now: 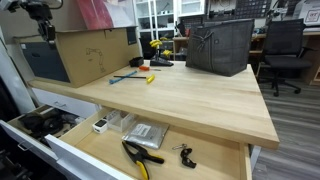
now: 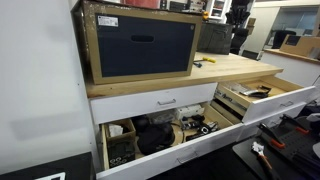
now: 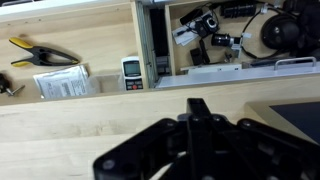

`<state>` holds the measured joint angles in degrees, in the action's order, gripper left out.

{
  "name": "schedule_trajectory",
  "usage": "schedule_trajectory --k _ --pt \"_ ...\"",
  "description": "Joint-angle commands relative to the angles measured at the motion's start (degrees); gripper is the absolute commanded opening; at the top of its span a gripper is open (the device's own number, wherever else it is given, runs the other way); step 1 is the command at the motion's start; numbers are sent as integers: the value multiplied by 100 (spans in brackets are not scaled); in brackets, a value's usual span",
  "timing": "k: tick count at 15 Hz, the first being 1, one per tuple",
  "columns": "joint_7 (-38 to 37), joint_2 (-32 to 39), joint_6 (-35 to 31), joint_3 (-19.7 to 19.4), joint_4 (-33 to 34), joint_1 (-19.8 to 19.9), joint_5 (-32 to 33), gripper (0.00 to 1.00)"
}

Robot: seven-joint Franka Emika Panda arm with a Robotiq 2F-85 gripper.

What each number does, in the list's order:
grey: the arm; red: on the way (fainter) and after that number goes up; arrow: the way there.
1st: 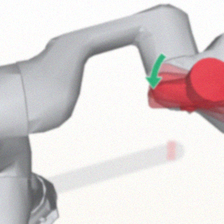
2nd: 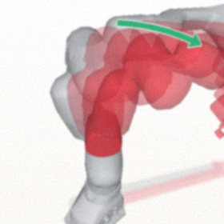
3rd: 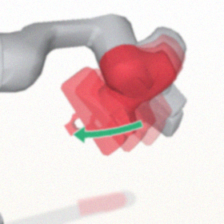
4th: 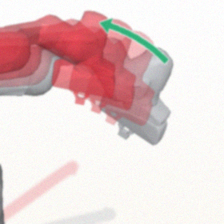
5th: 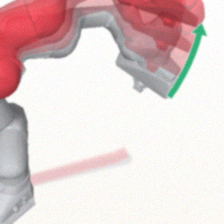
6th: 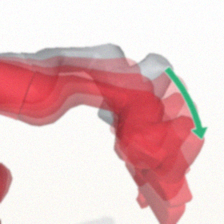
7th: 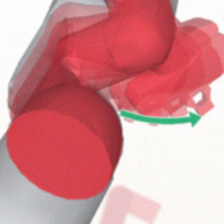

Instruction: Close the top drawer

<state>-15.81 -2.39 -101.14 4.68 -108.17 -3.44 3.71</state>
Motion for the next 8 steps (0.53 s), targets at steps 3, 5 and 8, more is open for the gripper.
schedule_trajectory --k 3,5,8 --pt "302 123 517 -88 644 43 -287 0" --pt "147 183 758 -108 834 56 -330 27" --pt "105 25 439 -89 516 27 -186 23"
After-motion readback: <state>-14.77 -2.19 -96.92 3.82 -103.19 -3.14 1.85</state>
